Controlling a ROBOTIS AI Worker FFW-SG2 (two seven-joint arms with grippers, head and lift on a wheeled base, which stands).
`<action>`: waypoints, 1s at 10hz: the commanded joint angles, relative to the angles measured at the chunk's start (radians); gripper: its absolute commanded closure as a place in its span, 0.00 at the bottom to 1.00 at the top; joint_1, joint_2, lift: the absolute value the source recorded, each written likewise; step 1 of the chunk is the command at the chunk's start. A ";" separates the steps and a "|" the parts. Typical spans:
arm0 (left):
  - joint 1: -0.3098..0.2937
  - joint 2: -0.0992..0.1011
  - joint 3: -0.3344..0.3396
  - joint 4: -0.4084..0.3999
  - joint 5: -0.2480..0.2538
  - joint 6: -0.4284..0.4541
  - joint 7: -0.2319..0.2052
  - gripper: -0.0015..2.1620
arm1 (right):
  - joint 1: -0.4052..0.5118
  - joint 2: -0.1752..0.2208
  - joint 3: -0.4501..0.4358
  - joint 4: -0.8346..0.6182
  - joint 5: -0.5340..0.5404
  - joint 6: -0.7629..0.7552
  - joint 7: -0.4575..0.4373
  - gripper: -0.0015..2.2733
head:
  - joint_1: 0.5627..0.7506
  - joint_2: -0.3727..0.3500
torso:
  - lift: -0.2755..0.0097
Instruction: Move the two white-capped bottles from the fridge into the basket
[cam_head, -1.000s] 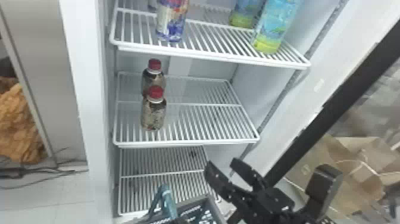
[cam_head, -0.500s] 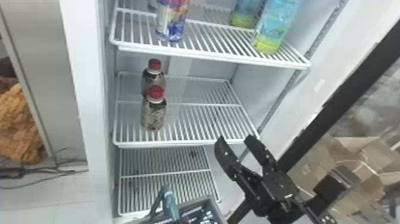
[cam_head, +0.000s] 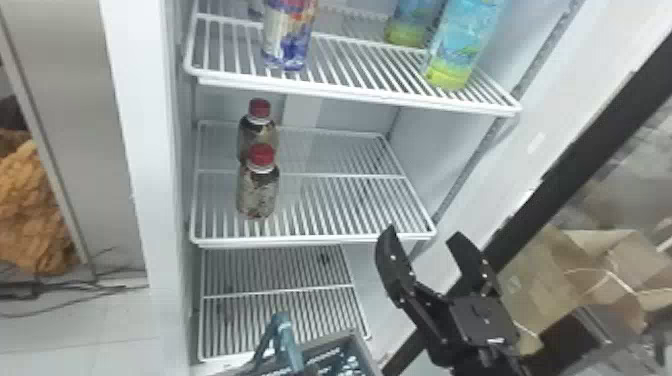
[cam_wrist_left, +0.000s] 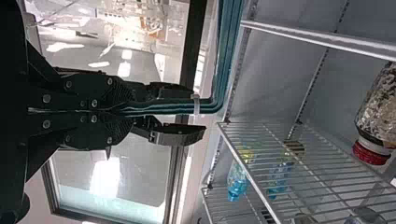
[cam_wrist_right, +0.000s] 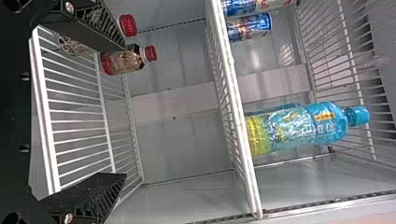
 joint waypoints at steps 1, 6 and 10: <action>0.000 0.000 0.000 0.000 -0.002 -0.001 0.000 0.52 | 0.018 0.003 0.001 0.002 0.002 -0.024 0.001 0.03 | 0.70 0.03 | 0.05; -0.005 0.000 -0.006 0.000 -0.002 -0.001 0.001 0.52 | 0.013 0.006 0.005 0.017 -0.014 0.000 -0.008 0.03 | 0.70 0.03 | 0.05; -0.008 0.000 -0.002 0.000 -0.004 -0.001 0.001 0.52 | 0.013 0.006 0.003 0.017 -0.002 0.020 -0.007 0.03 | 0.70 0.03 | 0.05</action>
